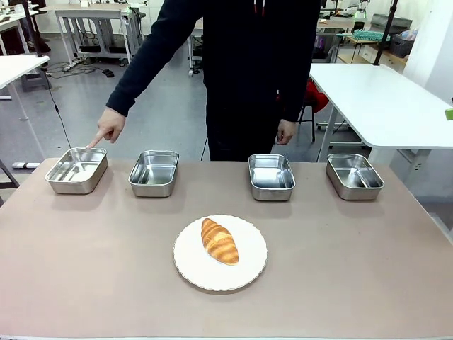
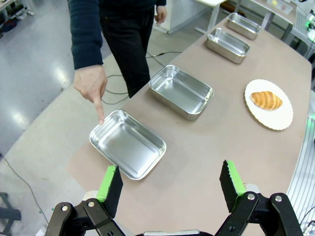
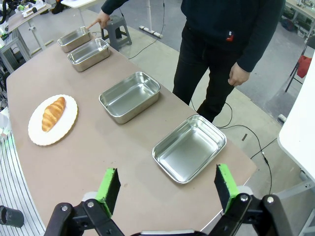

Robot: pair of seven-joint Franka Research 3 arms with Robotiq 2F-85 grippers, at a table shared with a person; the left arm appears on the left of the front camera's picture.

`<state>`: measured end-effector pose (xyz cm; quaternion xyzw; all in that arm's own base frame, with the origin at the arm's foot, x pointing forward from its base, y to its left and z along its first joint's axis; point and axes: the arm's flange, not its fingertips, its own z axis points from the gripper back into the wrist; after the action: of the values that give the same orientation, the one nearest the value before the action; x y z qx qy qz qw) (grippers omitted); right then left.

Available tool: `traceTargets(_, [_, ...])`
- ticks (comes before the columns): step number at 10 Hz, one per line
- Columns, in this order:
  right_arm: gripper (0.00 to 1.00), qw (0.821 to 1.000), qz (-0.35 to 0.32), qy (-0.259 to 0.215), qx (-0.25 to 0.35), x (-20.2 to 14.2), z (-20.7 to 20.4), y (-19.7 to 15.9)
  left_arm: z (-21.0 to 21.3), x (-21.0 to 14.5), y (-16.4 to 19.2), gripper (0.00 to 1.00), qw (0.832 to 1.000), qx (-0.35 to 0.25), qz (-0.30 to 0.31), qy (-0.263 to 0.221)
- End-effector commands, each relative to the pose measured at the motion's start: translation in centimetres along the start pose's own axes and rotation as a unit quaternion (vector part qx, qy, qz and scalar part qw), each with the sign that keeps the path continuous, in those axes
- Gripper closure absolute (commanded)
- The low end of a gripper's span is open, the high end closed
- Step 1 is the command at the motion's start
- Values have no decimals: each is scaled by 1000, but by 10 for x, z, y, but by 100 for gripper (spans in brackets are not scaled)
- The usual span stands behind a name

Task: Place the bread in the container.
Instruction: Place the Butter Roll into the Airtight Container indicated by the human.

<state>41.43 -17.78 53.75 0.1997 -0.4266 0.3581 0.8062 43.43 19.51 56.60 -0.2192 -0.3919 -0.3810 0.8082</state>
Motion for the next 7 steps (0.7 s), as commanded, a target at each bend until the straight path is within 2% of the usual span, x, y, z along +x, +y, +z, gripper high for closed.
traceTargets(1, [0, 1000, 1, -2, 0, 1, 1, 1, 0, 0, 0, 0, 1000, 0, 0, 0])
traceTargets(3, [0, 1000, 1, -2, 0, 1, 1, 1, -26, 37, -22, 0, 997, 10, 61, 45])
traceTargets(4, [0, 1000, 1, -2, 0, 1, 1, 1, -50, 63, -36, 0, 991, 40, 95, 81])
traceTargets(6, [0, 1000, 1, -2, 0, 1, 1, 1, -106, 110, -67, 0, 979, 27, 141, 144])
traceTargets(7, [0, 1000, 1, -2, 0, 1, 1, 1, -145, 131, -88, 0, 970, 58, 154, 180])
